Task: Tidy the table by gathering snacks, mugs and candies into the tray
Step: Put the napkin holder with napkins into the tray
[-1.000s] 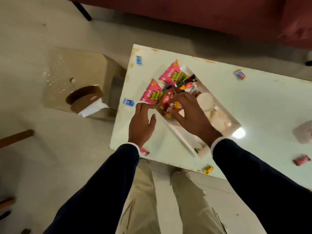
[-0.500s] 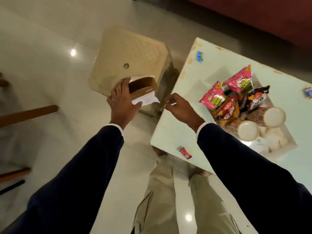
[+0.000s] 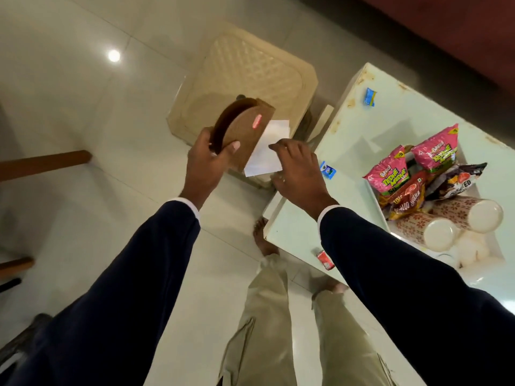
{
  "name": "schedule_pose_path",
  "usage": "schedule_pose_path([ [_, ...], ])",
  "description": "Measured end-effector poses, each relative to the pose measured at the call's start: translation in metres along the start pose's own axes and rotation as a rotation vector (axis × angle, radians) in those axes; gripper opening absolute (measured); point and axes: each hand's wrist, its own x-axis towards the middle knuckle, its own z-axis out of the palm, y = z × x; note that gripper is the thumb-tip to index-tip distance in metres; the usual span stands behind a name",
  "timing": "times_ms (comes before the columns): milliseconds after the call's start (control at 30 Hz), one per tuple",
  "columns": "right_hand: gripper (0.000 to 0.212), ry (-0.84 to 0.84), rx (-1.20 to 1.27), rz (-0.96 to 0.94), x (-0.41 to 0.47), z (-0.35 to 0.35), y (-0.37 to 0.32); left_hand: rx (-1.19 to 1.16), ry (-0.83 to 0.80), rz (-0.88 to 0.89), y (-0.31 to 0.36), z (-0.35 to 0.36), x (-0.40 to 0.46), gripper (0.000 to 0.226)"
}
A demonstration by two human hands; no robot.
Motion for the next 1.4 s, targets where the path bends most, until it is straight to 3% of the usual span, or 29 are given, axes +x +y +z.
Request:
schedule_pose_path([
  [200, 0.089, -0.226, -0.410, -0.207, 0.016, 0.024, 0.002, -0.244, 0.210, -0.146, -0.036, -0.045, -0.033, 0.047],
  [300, 0.079, -0.221, -0.476, -0.223, 0.020, 0.028, 0.005, -0.387, 0.236, -0.248, -0.056, -0.056, -0.053, 0.038],
  [467, 0.056, -0.159, -0.558, -0.298, 0.017, 0.033, 0.007, -0.432, 0.215, -0.325, -0.074, -0.049, -0.080, 0.025],
  [733, 0.056, -0.096, -0.537, -0.338, 0.030, 0.033, 0.008, -0.434, 0.124, -0.287, -0.072, -0.024, -0.088, 0.038],
  [900, 0.037, -0.070, -0.405, -0.330, 0.033, 0.025, 0.011, -0.406, 0.119, -0.283, -0.067, -0.020, -0.084, 0.044],
  [1167, 0.029, -0.079, -0.428, -0.392, 0.055, 0.013, -0.001, -0.332, 0.091, -0.269, -0.068, -0.023, -0.081, 0.045],
  [1267, 0.026, -0.114, -0.199, -0.255, 0.065, 0.006, 0.000, -0.302, 0.082, -0.263, -0.065, -0.024, -0.084, 0.037],
  [1400, 0.020, -0.124, 0.481, 0.122, 0.069, -0.015, 0.013, -0.254, 0.087, -0.237, -0.060, -0.022, -0.092, 0.034],
])
